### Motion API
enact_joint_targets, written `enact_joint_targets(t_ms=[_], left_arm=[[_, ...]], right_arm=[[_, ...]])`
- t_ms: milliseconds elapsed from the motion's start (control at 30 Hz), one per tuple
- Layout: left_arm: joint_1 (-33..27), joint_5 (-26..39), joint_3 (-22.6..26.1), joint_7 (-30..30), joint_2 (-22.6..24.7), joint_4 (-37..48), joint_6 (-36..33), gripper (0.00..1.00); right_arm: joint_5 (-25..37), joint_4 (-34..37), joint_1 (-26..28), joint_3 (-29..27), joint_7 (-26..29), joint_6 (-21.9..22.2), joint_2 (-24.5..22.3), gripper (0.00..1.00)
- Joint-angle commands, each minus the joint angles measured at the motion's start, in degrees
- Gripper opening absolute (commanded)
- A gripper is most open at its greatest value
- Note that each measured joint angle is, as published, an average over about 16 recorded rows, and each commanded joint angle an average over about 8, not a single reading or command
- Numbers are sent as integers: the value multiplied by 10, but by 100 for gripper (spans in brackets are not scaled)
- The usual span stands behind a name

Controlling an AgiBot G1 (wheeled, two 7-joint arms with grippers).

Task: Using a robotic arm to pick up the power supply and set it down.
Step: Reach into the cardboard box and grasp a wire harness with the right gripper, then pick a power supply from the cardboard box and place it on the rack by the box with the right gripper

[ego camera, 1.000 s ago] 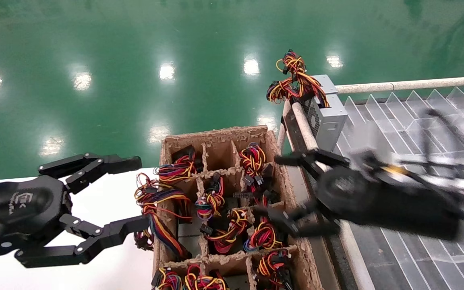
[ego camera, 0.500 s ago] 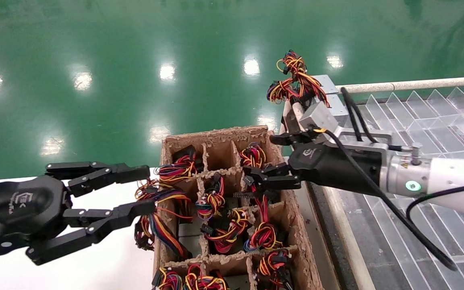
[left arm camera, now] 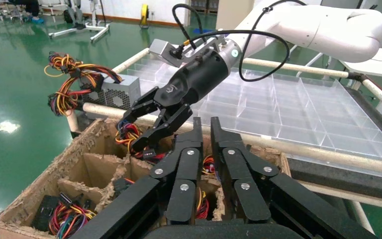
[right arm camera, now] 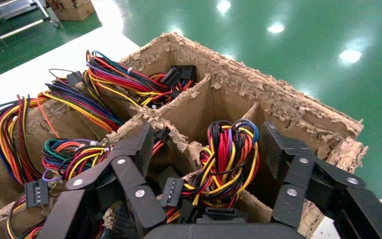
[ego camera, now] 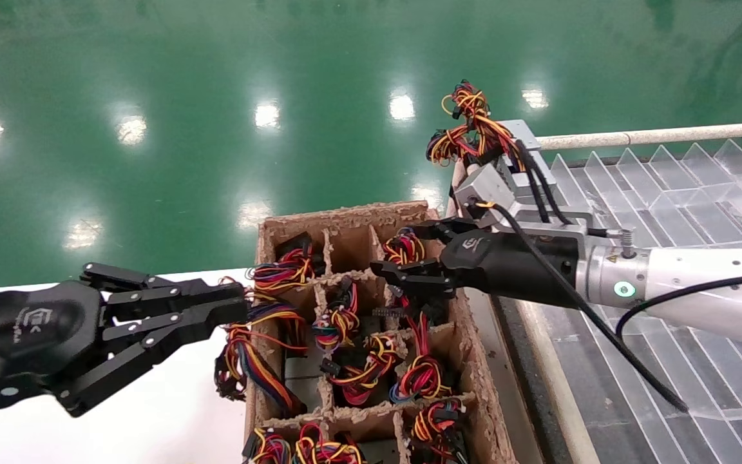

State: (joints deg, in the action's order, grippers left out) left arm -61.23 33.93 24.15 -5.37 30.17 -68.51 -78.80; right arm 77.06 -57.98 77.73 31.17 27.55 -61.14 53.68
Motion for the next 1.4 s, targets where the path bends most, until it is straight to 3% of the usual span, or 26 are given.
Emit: enact_joint_targets(t_ms=[33,867,1200,1400], left_arm=[[0,0,0,0,0,0,0,0],[0,0,0,0,0,0,0,0],[0,0,0,0,0,0,0,0],[0,0,0,0,0,0,0,0]], right_arm=[[1,9,4,2,-3,-3,4,0],[17,-38,-1,6,31,4,-20,0],[-4,-143,22,-16,18,-28,-66,0],[11,-189,77,-24,-7,-55,-88,0]])
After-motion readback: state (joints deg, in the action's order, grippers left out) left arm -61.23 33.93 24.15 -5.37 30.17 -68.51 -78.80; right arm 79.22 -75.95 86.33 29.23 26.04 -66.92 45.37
